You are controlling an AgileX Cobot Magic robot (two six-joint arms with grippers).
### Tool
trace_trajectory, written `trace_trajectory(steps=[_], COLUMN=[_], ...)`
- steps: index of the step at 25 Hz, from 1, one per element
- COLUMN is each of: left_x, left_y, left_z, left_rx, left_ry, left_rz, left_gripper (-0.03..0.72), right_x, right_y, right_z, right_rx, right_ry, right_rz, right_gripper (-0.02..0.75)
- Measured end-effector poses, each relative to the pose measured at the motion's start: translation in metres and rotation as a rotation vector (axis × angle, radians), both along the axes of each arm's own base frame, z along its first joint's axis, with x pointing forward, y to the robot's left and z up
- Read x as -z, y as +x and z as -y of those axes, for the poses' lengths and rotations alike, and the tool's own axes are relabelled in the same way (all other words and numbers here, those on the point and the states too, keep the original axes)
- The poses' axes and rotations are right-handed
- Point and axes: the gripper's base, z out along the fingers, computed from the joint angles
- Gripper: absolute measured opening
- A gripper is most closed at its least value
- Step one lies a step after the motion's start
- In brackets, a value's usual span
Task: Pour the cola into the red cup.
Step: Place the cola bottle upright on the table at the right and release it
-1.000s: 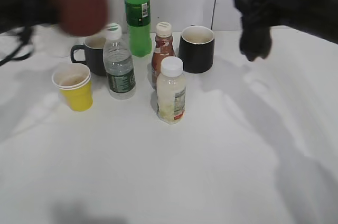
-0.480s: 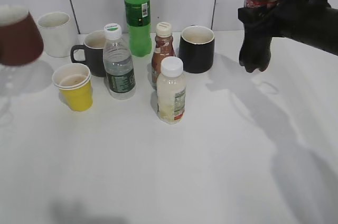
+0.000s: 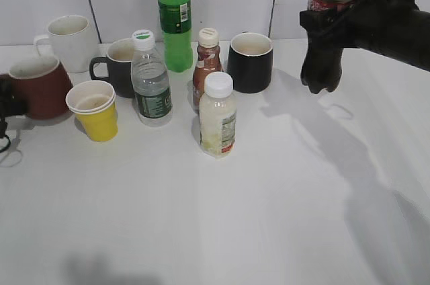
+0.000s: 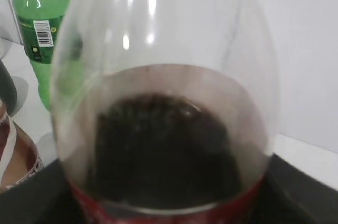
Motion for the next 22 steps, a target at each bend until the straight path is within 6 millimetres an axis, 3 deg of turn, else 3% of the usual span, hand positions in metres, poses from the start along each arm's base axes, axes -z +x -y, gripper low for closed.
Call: trace_trajectory(steps=[4,10,22], left_x=[0.016,0.018,0.021], left_y=[-0.001,0.000,-0.010], left_z=[0.000,0.000,0.002], left_rx=[-0.001,-0.004,-0.009], left_ry=[-0.006,-0.011,-0.029], left_rz=[-0.031,-0.018,-0.024], left_gripper=[0.056,0.062,0.202], right_x=[0.000,0.000,0.000], right_y=[0.000,0.000,0.000], right_z=[0.000,-0.001,-0.001], right_rx=[-0.005,-0.005,-0.005], right_ry=[-0.002,0.007,0.009], right_rz=[-0.001,-0.006,-0.007], right_gripper=[0.473,0.473,0.472])
